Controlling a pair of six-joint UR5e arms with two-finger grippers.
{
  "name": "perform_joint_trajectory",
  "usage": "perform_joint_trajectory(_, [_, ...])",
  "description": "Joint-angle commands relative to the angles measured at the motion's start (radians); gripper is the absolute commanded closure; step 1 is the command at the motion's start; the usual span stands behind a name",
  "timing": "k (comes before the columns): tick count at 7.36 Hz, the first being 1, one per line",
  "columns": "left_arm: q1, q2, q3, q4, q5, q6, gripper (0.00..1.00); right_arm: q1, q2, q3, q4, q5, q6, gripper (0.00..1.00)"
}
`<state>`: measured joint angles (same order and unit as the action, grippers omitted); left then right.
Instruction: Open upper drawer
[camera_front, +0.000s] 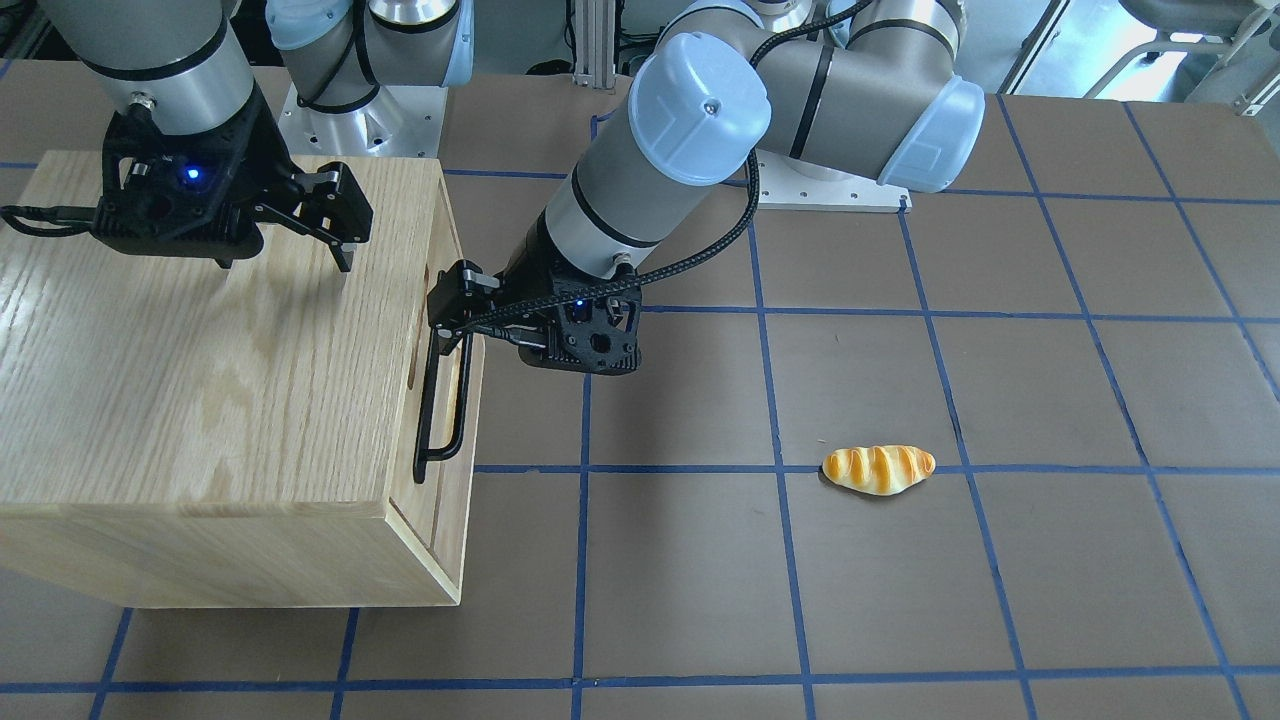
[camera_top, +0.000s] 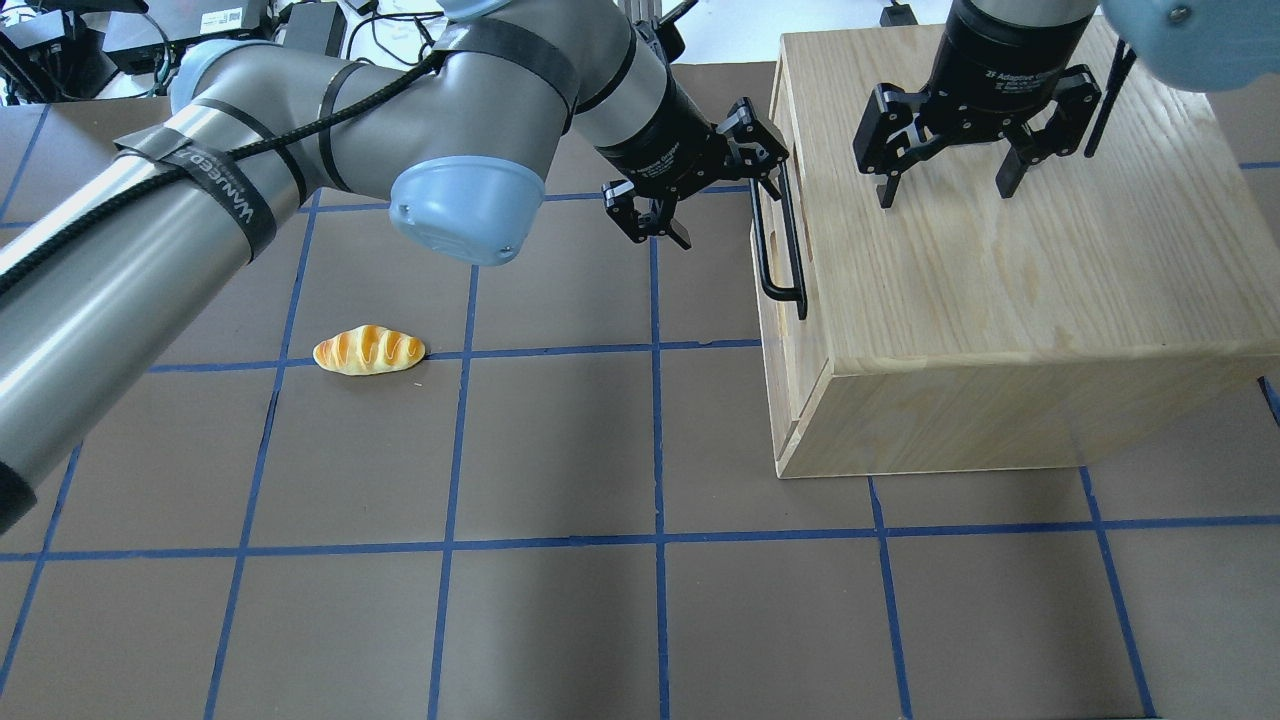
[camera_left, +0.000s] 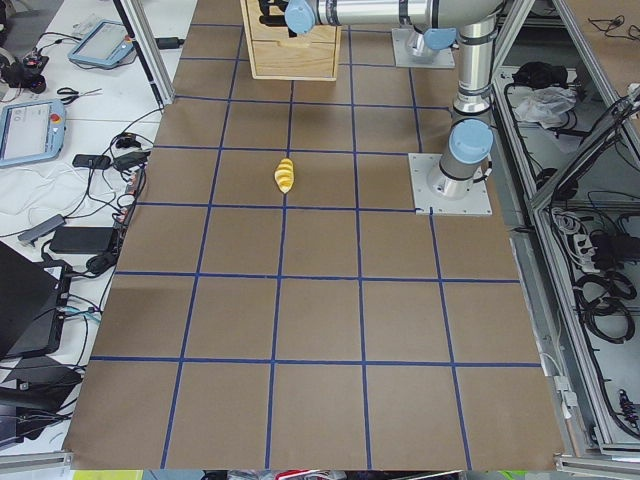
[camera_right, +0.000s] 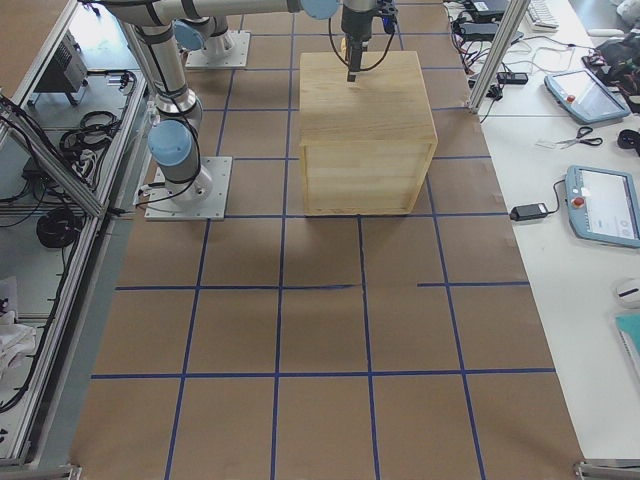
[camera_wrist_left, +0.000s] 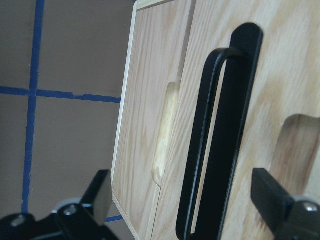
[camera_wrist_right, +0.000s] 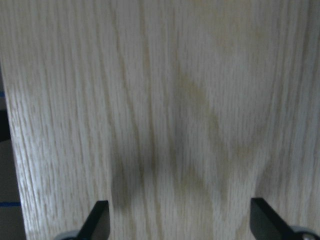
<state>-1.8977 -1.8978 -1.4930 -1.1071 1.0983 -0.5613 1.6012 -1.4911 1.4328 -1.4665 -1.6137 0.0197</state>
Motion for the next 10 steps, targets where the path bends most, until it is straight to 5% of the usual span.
perform_joint_trajectory(1, [-0.001,-0.023,-0.003,0.035,0.000,0.018,0.00,0.000,0.000,0.000,0.000,0.000,0.000,0.00])
perform_joint_trajectory(10, [-0.008,-0.053,-0.004,0.029,0.064,0.038,0.00,0.000,0.000,0.000,0.000,0.000,0.000,0.00])
